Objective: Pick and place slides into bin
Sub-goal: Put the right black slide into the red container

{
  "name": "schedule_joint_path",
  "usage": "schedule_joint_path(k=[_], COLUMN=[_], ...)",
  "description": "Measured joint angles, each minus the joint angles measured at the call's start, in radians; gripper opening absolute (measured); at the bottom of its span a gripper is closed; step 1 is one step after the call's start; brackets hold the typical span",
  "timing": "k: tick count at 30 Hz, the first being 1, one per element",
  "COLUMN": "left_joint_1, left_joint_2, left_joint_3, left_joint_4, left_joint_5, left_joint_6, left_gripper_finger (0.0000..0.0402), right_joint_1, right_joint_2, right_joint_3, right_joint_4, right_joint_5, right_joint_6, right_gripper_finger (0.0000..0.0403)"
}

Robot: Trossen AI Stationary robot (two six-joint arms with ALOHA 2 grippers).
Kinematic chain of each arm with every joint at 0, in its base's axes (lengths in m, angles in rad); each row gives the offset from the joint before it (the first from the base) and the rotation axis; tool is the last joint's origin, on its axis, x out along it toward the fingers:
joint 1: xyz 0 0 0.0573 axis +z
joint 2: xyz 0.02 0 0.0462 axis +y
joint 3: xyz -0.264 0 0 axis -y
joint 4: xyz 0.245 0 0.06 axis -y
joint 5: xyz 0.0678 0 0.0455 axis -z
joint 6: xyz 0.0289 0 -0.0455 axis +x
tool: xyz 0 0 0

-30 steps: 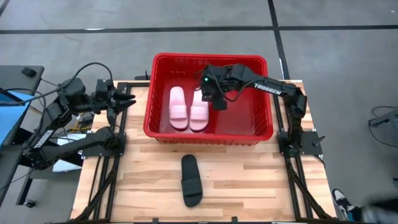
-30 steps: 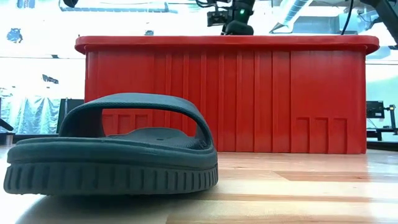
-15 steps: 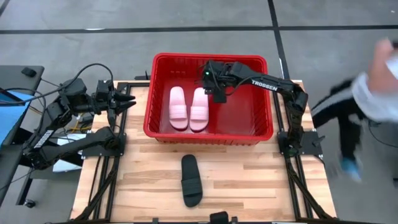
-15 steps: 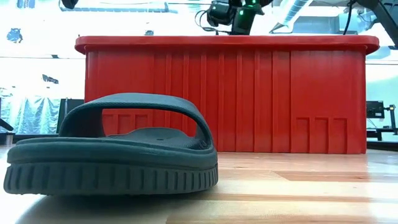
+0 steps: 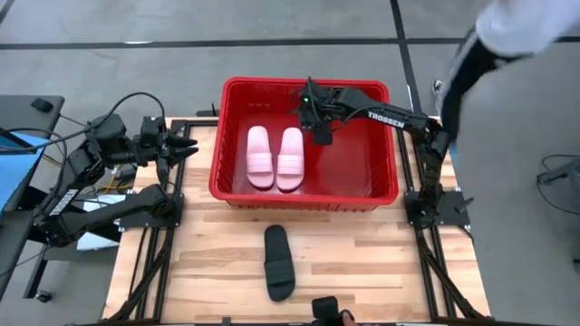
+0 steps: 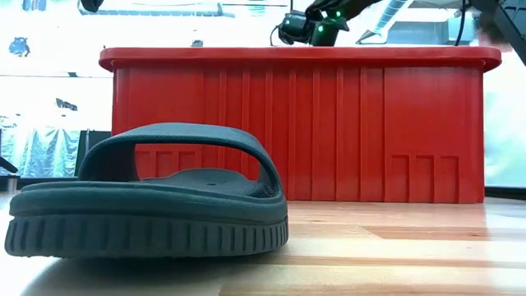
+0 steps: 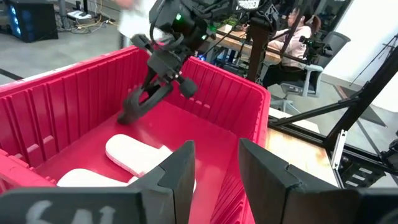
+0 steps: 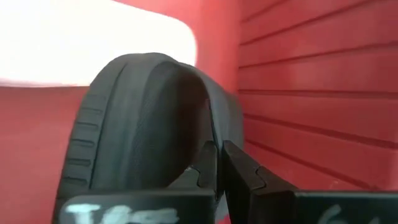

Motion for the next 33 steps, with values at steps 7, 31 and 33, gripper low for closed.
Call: schedule_joint_path(k=[7,31,33], left_joint_1=[0.0,0.0,0.0], left_joint_2=[0.0,0.0,0.0], left_joint_3=[0.0,0.0,0.0], left_joint_4=[0.0,0.0,0.0], left_joint_5=[0.0,0.0,0.0], left_joint_6=[-0.008,-0.017,-0.017], left_gripper_finger=[0.0114,0.0114,0.0114], right_joint_1=[0.021,0.114,0.115], right_joint_2=[-0.003,0.002,0.002], right_joint_3=[-0.11,-0.232,-0.232], right_joint_4=[-0.002,-0.038,-0.041], right_joint_5=[-0.08,-0.163,-0.168], right_joint_6=[-0.005,0.108,0.11], right_gripper_finger=[0.0,0.0,0.0])
